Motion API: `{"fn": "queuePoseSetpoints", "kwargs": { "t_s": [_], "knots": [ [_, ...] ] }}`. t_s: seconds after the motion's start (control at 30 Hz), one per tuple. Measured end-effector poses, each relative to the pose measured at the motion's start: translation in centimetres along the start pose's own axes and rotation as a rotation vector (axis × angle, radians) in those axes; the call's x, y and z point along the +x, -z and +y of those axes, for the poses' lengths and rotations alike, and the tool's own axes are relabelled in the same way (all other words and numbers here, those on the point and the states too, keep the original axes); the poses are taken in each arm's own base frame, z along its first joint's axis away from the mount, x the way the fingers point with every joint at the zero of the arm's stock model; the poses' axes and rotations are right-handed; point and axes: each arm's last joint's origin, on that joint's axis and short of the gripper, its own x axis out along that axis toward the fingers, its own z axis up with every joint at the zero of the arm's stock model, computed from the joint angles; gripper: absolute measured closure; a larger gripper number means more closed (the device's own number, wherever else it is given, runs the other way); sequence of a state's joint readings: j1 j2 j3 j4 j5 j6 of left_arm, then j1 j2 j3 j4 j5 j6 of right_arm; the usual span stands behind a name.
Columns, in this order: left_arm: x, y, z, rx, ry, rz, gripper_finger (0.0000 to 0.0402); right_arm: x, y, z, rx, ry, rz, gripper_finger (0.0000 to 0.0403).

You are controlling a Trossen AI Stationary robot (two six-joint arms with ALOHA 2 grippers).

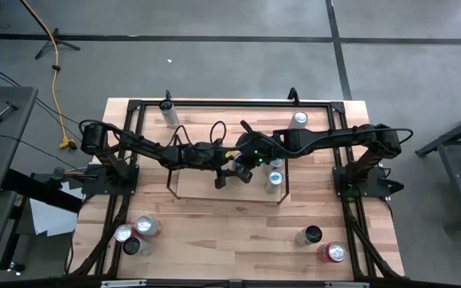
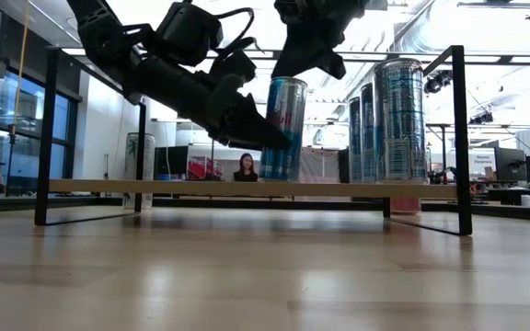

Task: Place canned beverage on shelf
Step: Put the blue soda can aligned with the other blue soda can on the shelf

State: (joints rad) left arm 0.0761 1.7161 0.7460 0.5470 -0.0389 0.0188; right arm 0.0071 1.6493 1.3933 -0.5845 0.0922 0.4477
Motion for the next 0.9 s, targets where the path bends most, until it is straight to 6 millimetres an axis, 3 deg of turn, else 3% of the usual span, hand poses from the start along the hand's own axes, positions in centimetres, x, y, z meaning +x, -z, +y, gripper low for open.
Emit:
{"fn": "queuePoseSetpoints", "kwargs": {
  "t_s": [0.33,0.67,0.9],
  "knots": [
    [-0.7,-1.0,0.1,-0.043,-0.005,-0.029,0.0111,0.0,0.1,0.0,0.015,-0.002,0.009,0.0403],
    [-2.6,-1.9,0.2,-0.034,-0.001,0.028,0.0103,-0.2,-0.1,0.0,-0.004,0.009,0.01,0.0403],
    [-5.8,-3.7,0.5,-0.022,-0.006,0.044,0.0103,-2.1,-2.1,-0.1,-0.062,0.016,-0.015,0.0403]
  ]
}}
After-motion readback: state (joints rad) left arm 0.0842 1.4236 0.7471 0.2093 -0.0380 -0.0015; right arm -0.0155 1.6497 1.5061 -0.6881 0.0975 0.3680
